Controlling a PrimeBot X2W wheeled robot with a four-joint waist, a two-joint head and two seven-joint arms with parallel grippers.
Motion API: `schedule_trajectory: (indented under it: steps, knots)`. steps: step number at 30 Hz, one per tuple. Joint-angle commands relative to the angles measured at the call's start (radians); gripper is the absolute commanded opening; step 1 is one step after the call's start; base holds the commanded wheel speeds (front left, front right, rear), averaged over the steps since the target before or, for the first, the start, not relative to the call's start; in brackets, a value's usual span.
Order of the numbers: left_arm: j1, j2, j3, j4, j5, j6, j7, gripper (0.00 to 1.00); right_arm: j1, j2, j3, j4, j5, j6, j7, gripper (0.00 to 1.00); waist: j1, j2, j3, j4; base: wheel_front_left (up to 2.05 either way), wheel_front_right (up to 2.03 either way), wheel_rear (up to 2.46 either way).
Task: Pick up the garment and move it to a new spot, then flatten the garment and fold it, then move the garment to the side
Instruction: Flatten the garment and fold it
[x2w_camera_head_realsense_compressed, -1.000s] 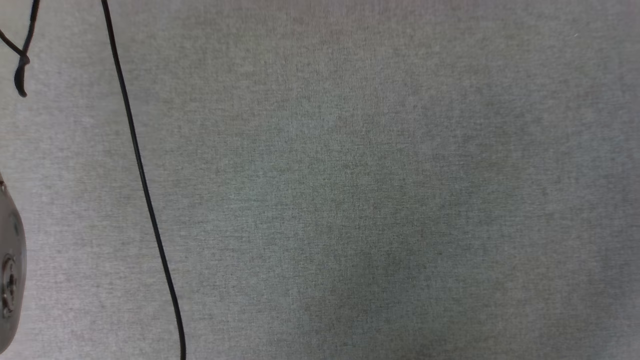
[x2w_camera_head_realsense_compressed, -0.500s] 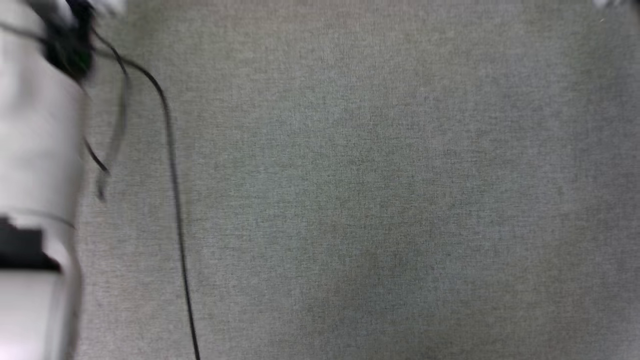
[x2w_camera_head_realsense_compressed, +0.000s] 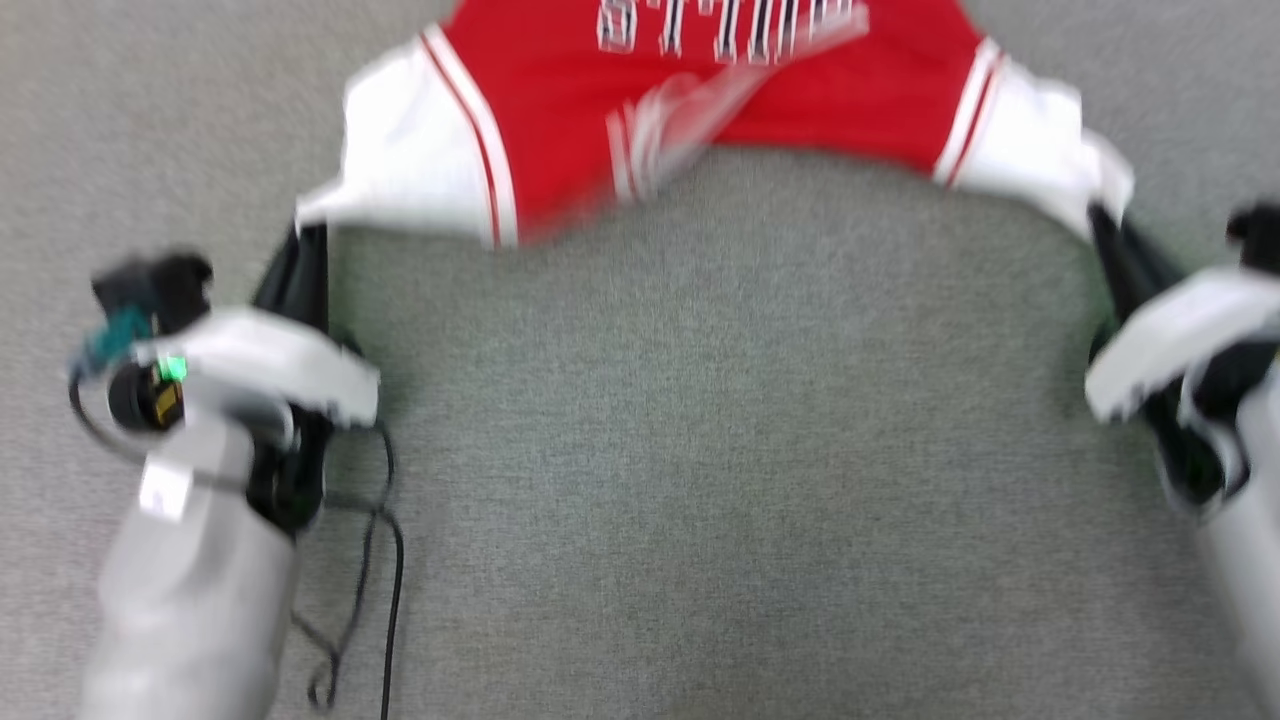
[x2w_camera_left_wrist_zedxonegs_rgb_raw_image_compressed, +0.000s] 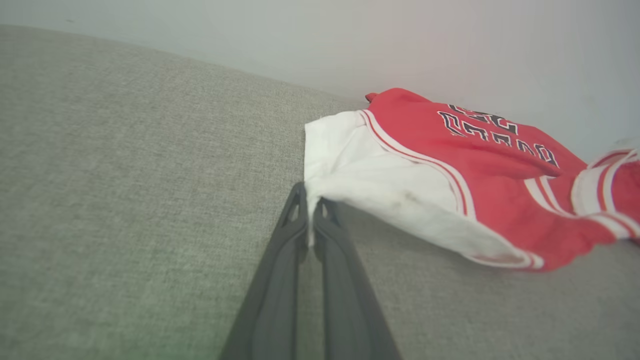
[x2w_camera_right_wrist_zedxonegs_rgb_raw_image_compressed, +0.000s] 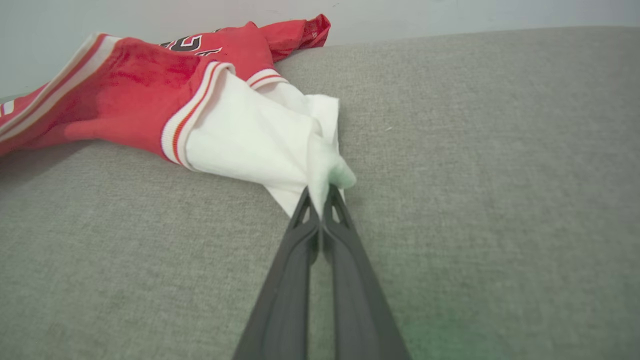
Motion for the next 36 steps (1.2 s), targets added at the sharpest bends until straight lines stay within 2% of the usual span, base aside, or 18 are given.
schedule_trajectory:
  steps: [1,6,12,18,22,26,29,30,33,36]
  knots:
    - [0.077,-0.002,0.023,-0.047,0.013,0.011,-0.007,0.00,0.078,0.000,-0.017,-0.030,0.008,-0.001,0.006,0.00,0.0001,0.0000,-0.062,0.001,0.00,0.00,0.00]
    - [0.269,-0.009,0.073,-0.168,0.037,0.053,-0.006,0.00,0.260,0.022,-0.080,-0.110,0.014,-0.001,0.026,0.00,0.0001,0.0000,-0.145,0.000,0.00,0.00,0.00]
    - [0.453,-0.018,0.085,-0.263,0.054,0.089,-0.006,0.00,0.433,0.053,-0.156,-0.181,-0.003,-0.001,0.060,0.00,0.0001,0.0000,-0.223,0.002,0.00,0.00,0.00]
    - [0.642,-0.017,0.087,-0.347,0.047,0.131,0.012,0.00,0.632,0.104,-0.253,-0.258,-0.040,-0.001,0.117,0.00,0.0001,0.0000,-0.315,0.019,0.00,0.00,0.00]
    - [0.775,-0.020,0.074,-0.412,0.039,0.156,0.044,0.00,0.784,0.164,-0.326,-0.327,-0.074,-0.001,0.171,0.00,0.0001,0.0000,-0.384,0.037,0.00,0.00,0.00]
    - [0.854,-0.013,0.067,-0.459,0.035,0.170,0.070,0.00,0.891,0.209,-0.366,-0.399,-0.118,-0.001,0.217,0.00,0.0001,0.0000,-0.428,0.050,0.00,0.00,0.00]
    - [0.882,-0.013,0.060,-0.486,0.037,0.174,0.080,0.00,0.935,0.214,-0.371,-0.436,-0.159,-0.001,0.245,0.01,0.0001,0.0000,-0.440,0.057,0.00,0.00,0.00]
    - [0.891,-0.011,0.054,-0.501,0.042,0.175,0.083,0.00,0.949,0.220,-0.369,-0.456,-0.169,-0.001,0.257,0.19,0.0001,0.0000,-0.443,0.059,0.00,0.00,0.00]
    - [0.898,-0.015,0.033,-0.541,0.050,0.174,0.095,0.00,0.961,0.228,-0.366,-0.515,-0.200,-0.001,0.261,0.99,0.0001,0.0000,-0.444,0.063,0.00,0.00,0.00]
    - [0.886,-0.026,0.018,-0.571,0.050,0.172,0.102,0.00,0.930,0.233,-0.363,-0.559,-0.211,-0.001,0.242,1.00,0.0001,0.0000,-0.441,0.065,0.00,0.00,0.00]
